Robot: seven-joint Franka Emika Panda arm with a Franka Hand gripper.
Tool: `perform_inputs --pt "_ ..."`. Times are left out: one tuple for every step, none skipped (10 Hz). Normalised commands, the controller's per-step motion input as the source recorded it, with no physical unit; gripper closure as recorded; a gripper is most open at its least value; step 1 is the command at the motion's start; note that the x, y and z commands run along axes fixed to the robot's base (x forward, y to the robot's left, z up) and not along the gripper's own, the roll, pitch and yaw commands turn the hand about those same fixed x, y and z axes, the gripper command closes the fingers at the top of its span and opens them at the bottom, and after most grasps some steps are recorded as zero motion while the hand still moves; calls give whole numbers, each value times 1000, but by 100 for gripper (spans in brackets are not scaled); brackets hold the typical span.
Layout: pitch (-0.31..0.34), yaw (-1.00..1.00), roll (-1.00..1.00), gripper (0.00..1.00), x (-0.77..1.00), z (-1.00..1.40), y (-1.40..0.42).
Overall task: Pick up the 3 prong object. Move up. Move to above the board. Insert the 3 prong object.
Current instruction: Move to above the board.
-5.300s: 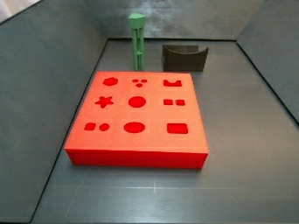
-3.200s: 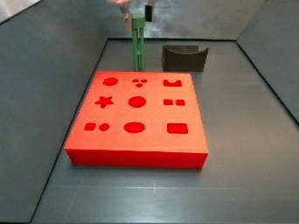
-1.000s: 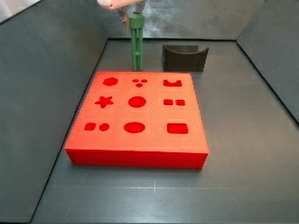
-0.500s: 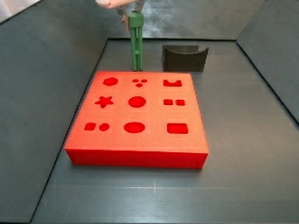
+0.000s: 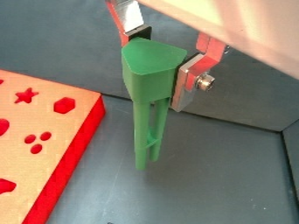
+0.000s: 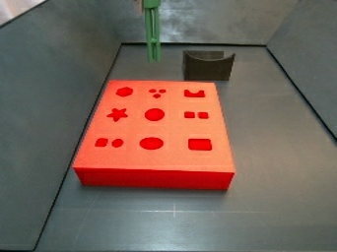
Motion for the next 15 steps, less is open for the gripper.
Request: perform_inputs --pt "285 267 84 100 -156 1000 109" --pt "231 248 87 100 -142 1000 101" --pt "164 232 87 100 -124 1000 93" --pt "132 224 83 100 -115 1000 91" --pt "116 221 78 100 -108 1000 88" --pt "100 212 64 100 -84 1000 82" --pt "98 206 56 100 -67 1000 78" --pt "98 201 49 100 -53 1000 76" --pt "97 195 44 100 -40 1000 74" --pt "96 191 41 100 -26 878 65" --pt "95 187 36 100 -9 652 50" --pt "94 184 34 100 1 486 42" --pt "94 182 31 100 6 321 37" --pt "-30 -1000 7 100 265 -6 -1000" --pt "-33 -1000 7 100 269 -37 -1000"
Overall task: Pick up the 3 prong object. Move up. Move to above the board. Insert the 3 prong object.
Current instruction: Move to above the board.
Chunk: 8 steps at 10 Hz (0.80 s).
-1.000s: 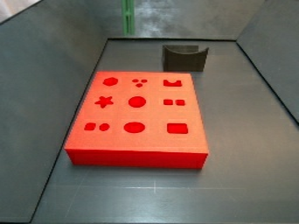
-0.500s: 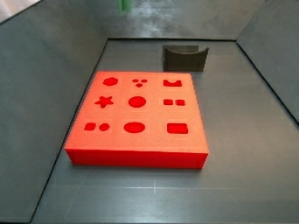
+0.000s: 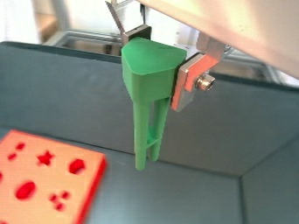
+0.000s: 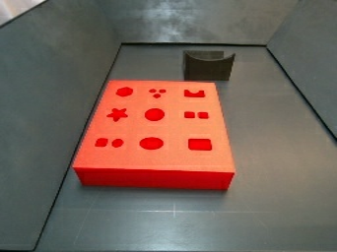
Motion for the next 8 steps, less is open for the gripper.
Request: perform_inputs --pt "-33 -1000 5 100 275 -35 -1000" --pt "-27 -1000 -22 100 291 -33 -1000" --pt "-22 -1000 -27 100 297 -37 -1000" --pt "-13 -1000 -36 100 303 -32 -1000" --pt "-6 -1000 -50 100 316 -36 -1000" --pt "0 -1000 -57 100 320 -38 -1000" --pt "17 -1000 -66 100 336 -31 -1000" --pt "30 -1000 -75 100 353 -36 -1000"
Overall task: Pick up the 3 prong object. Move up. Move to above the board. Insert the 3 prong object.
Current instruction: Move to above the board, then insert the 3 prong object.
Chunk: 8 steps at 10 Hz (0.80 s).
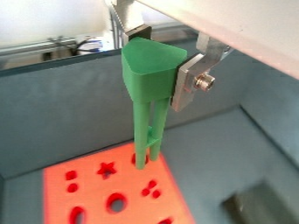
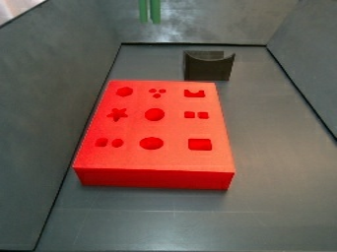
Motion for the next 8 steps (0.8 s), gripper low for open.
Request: perform_inputs --pt "43 -1000 -81 100 382 -40 -991" --pt "56 -1000 -81 100 296 -24 -705" --pt "89 -908 -82 100 155 -5 -259" --pt "88 -733 -74 100 111 9 -143" --pt "83 -478 -54 100 61 11 -88" --pt "82 -235 -48 100 53 10 -63" --pt "-4 0 161 100 0 -246 166" --pt "-4 0 210 100 0 -346 294"
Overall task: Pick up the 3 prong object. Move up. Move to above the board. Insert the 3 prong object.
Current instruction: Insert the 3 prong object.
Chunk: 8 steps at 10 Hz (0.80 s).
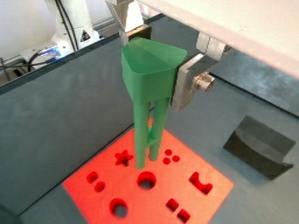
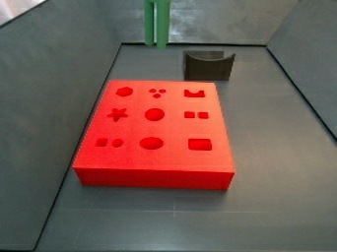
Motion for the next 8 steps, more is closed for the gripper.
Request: perform_inputs --pt "0 0 170 100 31 -351 471" --pt "0 0 124 100 126 -334 529" --pt "0 0 114 100 131 -297 503" --pt "0 17 113 100 140 -271 443" --pt "0 43 114 100 260 -294 237" --pt "0 131 124 100 411 -311 191" --pt "0 31 0 100 237 -23 17" --pt "13 129 121 100 146 -80 0"
